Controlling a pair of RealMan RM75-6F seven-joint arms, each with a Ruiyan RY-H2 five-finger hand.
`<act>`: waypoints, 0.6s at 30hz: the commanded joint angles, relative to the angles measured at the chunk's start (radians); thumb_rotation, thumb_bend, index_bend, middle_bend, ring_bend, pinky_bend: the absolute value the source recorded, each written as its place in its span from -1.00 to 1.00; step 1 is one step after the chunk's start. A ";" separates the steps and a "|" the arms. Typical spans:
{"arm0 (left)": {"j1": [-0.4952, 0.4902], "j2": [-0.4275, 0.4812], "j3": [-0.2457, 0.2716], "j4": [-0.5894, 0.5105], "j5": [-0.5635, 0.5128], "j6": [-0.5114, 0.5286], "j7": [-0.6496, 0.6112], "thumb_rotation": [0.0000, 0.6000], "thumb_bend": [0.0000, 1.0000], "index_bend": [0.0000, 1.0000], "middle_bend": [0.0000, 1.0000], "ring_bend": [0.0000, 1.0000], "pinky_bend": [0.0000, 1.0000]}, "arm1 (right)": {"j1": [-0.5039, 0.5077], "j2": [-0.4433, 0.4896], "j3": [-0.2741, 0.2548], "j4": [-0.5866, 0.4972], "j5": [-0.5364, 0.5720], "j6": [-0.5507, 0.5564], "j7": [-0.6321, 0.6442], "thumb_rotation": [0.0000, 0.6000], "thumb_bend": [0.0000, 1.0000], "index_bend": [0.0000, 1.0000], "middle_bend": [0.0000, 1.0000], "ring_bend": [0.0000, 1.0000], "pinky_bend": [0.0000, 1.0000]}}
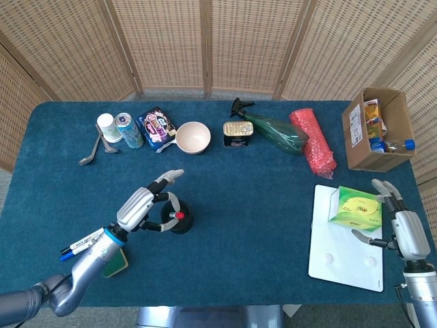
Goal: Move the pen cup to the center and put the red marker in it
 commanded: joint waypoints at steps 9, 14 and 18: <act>-0.037 -0.026 0.014 0.078 -0.021 -0.073 -0.088 1.00 -0.28 -0.37 -1.00 -1.00 -0.76 | 0.000 -0.001 0.000 -0.002 0.001 -0.001 -0.007 1.00 -1.00 -0.99 -0.76 -1.00 -0.45; -0.029 -0.017 0.017 0.085 -0.010 -0.045 -0.060 1.00 -0.28 -0.49 -1.00 -1.00 -0.89 | -0.001 0.000 0.000 0.000 0.000 0.001 -0.002 1.00 -1.00 -0.99 -0.76 -1.00 -0.45; -0.009 0.019 0.015 0.079 0.004 0.006 0.010 1.00 -0.28 -0.49 -1.00 -1.00 -0.99 | -0.002 0.001 -0.001 -0.001 -0.004 0.005 -0.001 1.00 -1.00 -0.99 -0.76 -1.00 -0.45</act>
